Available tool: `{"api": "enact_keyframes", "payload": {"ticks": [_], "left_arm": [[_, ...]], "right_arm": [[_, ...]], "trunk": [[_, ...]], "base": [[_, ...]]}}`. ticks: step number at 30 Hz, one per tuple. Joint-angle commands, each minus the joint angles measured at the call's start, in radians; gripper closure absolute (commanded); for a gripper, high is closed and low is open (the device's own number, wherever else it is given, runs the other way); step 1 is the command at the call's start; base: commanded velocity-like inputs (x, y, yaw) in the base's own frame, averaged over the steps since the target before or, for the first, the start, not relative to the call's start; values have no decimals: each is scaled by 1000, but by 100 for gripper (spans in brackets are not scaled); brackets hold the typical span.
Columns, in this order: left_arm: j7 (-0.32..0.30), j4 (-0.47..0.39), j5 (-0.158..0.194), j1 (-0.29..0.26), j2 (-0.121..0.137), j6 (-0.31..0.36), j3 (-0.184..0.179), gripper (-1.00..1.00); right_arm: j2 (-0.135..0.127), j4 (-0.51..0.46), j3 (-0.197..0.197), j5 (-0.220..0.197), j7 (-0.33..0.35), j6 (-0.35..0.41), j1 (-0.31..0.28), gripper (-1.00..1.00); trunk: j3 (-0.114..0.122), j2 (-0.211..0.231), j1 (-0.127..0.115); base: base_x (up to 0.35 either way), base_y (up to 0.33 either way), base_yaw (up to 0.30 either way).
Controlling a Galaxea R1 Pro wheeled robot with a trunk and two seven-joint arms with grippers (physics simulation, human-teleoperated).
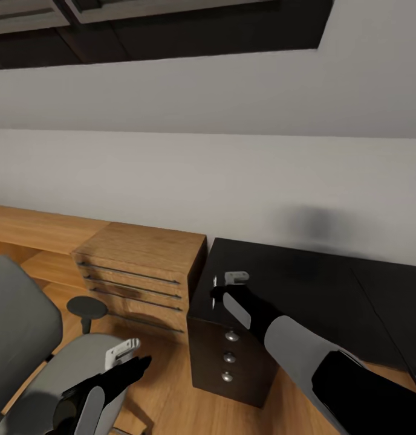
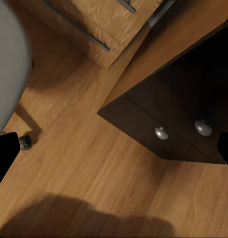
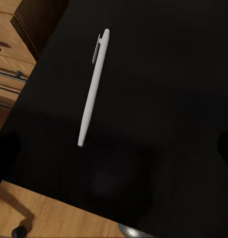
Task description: In the bedroom, organize the workspace by keeping the computer under the desk, ensuring the monitor is on the desk, placing the keyboard on the desk next to the monitor, placing the mouse on the desk next to the keyboard, moving the folder from the swivel chair onto the desk next to the mouse, stacking the notebook on top of the folder with the pen on top of the notebook, and positioning the swivel chair next to the desk.
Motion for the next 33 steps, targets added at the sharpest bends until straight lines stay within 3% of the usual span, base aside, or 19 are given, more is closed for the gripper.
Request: {"api": "enact_keyframes", "payload": {"ticks": [1,23,33], "left_arm": [[8,-1,11,-1,-1,5,2,-100],[2,-1,15,-1,-1,4,2,-100],[2,-1,15,-1,-2,6,0,-100]], "right_arm": [[0,3,6,-5,-7,1,-1,-100],[0,7,4,17,-7,-6,-1,-100],[0,7,3,17,-7,-6,-1,-100]], "trunk": [[-1,-1,1],[-1,-1,1],[-1,-1,1]], "base": [[249,0,0],[126,39,0],[17,16,0]]}}
